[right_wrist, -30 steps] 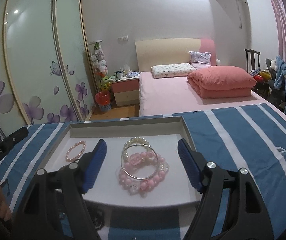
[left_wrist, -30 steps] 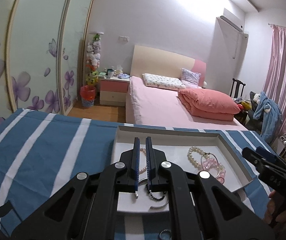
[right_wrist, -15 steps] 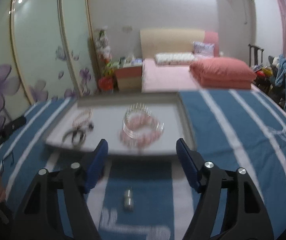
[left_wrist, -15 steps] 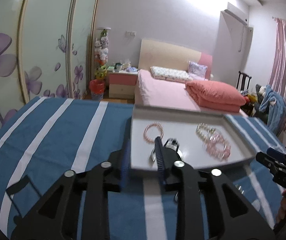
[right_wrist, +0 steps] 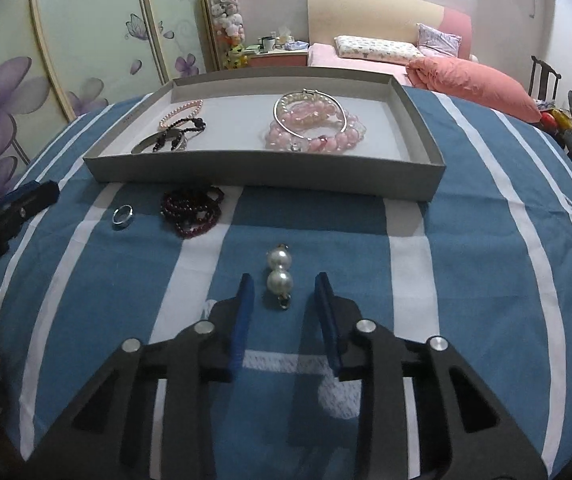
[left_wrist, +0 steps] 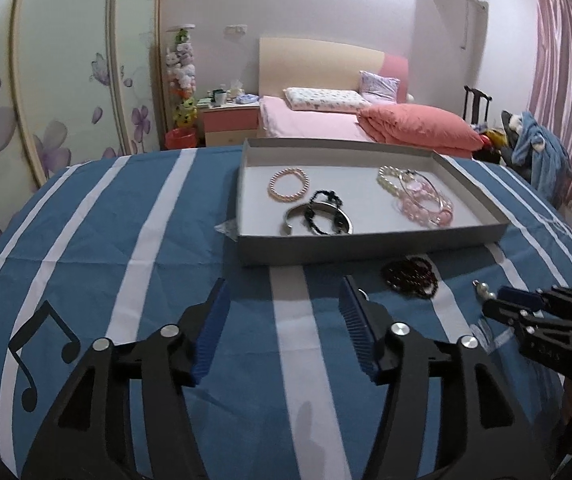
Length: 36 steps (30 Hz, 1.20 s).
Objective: Organize jewelry
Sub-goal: 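Move the right tool to the pearl earring while the left approaches the silver ring, then grasp the pearl earring with the right tool while the left grasps the silver ring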
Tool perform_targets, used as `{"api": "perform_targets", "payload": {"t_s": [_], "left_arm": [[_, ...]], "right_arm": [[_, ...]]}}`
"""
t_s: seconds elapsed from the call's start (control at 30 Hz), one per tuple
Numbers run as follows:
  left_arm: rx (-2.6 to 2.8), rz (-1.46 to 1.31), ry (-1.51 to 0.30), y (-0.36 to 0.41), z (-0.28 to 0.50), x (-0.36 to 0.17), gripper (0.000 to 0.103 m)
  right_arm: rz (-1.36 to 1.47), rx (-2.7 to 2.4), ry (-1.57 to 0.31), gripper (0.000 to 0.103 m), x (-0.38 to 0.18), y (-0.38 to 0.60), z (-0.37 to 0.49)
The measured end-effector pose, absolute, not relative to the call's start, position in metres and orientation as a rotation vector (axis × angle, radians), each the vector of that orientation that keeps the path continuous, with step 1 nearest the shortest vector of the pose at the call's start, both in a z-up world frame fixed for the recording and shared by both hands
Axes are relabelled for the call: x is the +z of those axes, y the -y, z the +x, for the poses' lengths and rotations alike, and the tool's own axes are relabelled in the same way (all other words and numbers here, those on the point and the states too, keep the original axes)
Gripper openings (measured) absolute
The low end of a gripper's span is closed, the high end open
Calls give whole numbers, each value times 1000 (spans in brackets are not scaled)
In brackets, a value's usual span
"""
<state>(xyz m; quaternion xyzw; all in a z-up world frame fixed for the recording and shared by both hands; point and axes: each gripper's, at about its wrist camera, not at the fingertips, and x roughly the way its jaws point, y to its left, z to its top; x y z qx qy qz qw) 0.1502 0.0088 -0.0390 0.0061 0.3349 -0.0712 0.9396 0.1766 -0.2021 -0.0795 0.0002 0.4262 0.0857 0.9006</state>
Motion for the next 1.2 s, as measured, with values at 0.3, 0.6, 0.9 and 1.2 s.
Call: {"api": "perform_targets", "payload": {"t_s": [0.3,0.6,0.9,1.2], "left_arm": [[-188,38,-740,7,153,-52,59],[-220,91,-820,32,166,-65,59],[-181,93,-884,46,189,-74,38],[-112,102,-890,31,172,-72,23]], "right_arm": [[-44,166,-885,14,-79,202,177],[-3,83,-889,14,-80,226,182],[-1,90,-888,14,-80,226,187],[-6,92,-885,14,-80,227,188]]}}
